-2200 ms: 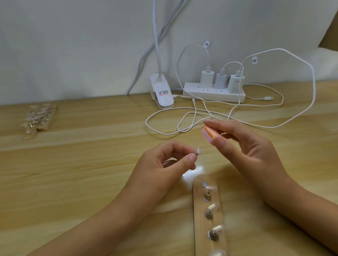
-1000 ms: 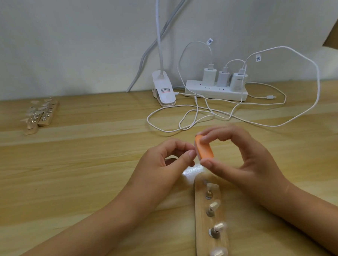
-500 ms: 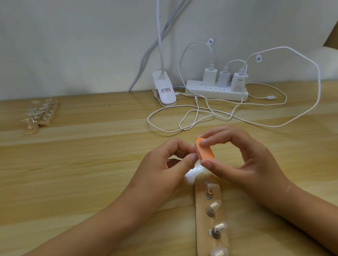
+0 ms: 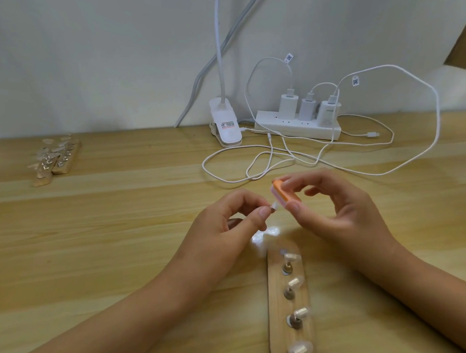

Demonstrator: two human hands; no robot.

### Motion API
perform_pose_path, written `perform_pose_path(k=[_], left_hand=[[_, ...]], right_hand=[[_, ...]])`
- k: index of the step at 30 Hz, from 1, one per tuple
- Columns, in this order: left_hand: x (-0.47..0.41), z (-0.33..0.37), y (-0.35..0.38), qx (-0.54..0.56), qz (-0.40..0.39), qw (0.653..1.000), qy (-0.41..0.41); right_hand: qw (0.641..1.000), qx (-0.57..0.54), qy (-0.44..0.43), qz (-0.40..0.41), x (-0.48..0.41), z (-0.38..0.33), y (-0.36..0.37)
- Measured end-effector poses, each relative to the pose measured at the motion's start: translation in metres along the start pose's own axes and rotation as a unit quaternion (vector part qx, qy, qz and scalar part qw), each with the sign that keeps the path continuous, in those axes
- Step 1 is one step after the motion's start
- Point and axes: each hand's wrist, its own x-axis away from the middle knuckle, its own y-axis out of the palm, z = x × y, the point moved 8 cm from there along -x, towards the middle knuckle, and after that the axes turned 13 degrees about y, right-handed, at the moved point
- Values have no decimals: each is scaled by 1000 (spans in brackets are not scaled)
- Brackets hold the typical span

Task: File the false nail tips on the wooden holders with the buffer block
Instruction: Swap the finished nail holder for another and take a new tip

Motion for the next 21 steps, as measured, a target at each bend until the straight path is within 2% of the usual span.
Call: perform_pose_path(k=[2, 5, 10, 15, 19, 21], left_hand=[[0, -1, 0, 4, 0, 1000, -5], [0, 3, 1, 8, -10, 1000, 3], [0, 4, 0, 15, -5, 1000, -3], [-1, 5, 2, 16, -20, 1000, -4], [0, 5, 0, 52, 7, 998, -29], [1, 3, -2, 14, 12, 999, -31]], right_hand=[[1000, -10, 3, 16, 0, 0, -5], [996, 37, -76, 0, 8, -15, 4], [999, 26, -3, 23, 0, 0, -2], [993, 81, -80, -9, 7, -13, 9], [998, 55, 13, 20, -4, 6, -2], [998, 6, 51, 28, -7, 13, -6]])
